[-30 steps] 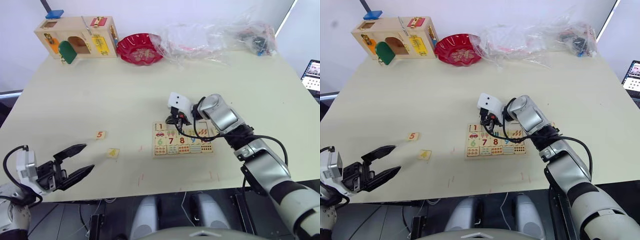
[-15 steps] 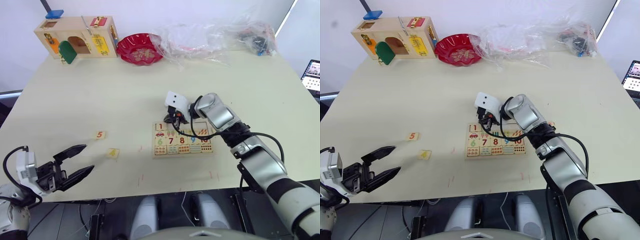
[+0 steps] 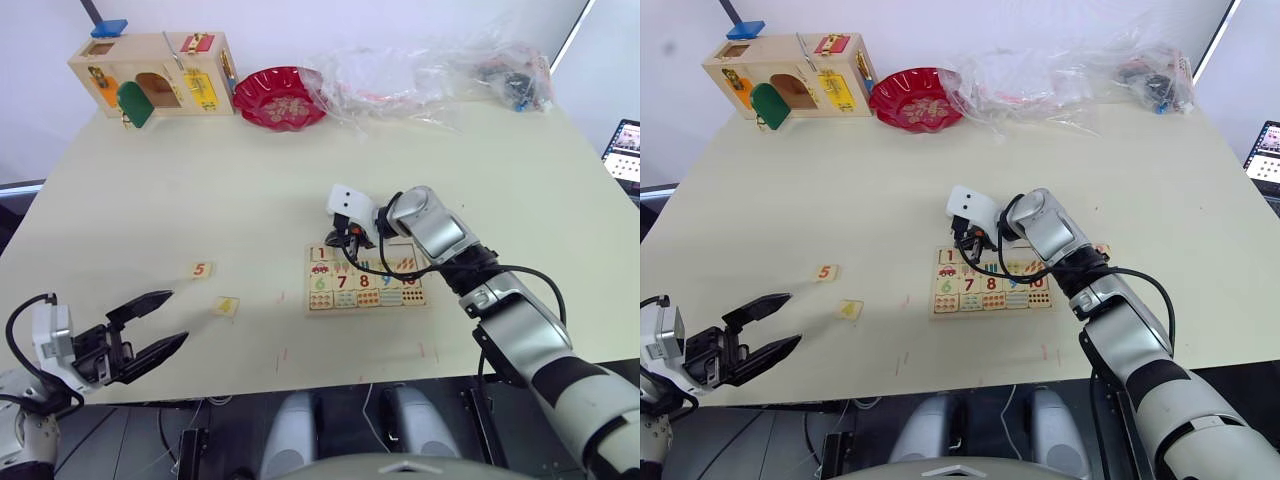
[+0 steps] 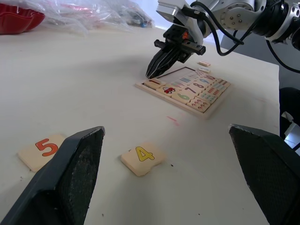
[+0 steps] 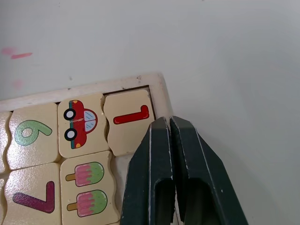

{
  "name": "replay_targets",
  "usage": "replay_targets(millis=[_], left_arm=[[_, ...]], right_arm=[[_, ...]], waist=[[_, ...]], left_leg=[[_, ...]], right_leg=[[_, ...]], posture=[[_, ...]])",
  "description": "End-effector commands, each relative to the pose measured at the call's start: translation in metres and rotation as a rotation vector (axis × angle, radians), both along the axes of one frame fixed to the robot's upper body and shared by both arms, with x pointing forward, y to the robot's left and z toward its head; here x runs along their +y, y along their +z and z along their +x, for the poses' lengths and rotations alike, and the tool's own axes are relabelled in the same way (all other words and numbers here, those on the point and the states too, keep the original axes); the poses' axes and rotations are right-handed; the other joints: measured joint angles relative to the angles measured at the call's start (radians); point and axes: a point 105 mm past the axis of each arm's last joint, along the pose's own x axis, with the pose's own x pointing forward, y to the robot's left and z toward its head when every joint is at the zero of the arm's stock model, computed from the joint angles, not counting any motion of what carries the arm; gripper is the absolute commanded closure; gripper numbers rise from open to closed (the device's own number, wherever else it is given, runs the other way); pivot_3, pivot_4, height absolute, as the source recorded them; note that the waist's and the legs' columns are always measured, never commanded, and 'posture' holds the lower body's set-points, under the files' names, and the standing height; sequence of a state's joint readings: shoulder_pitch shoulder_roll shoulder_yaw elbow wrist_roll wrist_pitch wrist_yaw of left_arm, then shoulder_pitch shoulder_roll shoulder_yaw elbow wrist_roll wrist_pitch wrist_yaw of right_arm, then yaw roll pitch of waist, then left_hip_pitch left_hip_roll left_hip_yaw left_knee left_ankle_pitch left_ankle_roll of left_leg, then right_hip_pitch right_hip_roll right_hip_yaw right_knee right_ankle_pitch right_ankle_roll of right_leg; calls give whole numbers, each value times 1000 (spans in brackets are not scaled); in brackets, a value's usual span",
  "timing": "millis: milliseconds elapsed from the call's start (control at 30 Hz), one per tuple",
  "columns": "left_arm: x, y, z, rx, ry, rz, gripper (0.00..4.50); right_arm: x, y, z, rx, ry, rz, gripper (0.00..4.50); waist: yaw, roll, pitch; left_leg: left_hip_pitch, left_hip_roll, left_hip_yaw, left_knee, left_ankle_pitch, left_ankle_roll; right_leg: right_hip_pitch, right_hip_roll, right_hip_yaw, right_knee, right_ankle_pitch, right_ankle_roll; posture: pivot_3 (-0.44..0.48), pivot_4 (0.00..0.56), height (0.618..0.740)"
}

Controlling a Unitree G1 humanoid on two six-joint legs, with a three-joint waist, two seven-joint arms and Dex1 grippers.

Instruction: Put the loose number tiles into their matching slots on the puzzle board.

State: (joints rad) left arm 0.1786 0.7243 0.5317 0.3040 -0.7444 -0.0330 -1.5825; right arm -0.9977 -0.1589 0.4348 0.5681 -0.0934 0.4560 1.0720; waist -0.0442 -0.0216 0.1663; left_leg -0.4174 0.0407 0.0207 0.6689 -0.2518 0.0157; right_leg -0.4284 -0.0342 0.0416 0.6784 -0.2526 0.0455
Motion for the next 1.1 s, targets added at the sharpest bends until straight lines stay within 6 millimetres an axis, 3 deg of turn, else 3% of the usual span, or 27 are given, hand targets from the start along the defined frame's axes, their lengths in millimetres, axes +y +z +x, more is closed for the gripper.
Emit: replay_targets(millis=[33,700,833,933,1000,1100], left_arm=[[0,9,-2,-35,-17,17,0],[-5,11,0,-43,-15,15,0],[-7,12,-1,-45,-11,13,0],[-10,14,1,-46,16,6,0],[-11,13,3,-34,39,8,0],[-14,17,10,-38,93,-11,0]], right_arm=[[7,9,-4,-28,38,7,4413],[6,10,-6,-51,64,3,4413],[2,34,-4,-94,63,101,4413],[-17,68,-20,-122,79,308,4413],[-27,75,-30,-146,85,355,4413],[-46,99,-51,-206,58,585,4413]], waist=[[0,0,0],[0,0,0],[0,0,0],[6,0,0],[7,0,0],[5,-1,0]], left_leg=[[0,0,0,0,0,0],[0,0,0,0,0,0],[0,0,0,0,0,0],[-1,1,0,0,0,0],[-1,2,-1,0,0,0],[-1,1,-1,0,0,0]], right_leg=[[0,0,0,0,0,0],[0,0,0,0,0,0],[0,0,0,0,0,0],[0,-1,0,0,0,0],[0,-1,-1,-1,0,0],[1,-1,-1,0,0,0]], posture=[[0,150,740],[0,150,740],[0,150,740],[0,150,740],[0,150,740],[0,150,740]])
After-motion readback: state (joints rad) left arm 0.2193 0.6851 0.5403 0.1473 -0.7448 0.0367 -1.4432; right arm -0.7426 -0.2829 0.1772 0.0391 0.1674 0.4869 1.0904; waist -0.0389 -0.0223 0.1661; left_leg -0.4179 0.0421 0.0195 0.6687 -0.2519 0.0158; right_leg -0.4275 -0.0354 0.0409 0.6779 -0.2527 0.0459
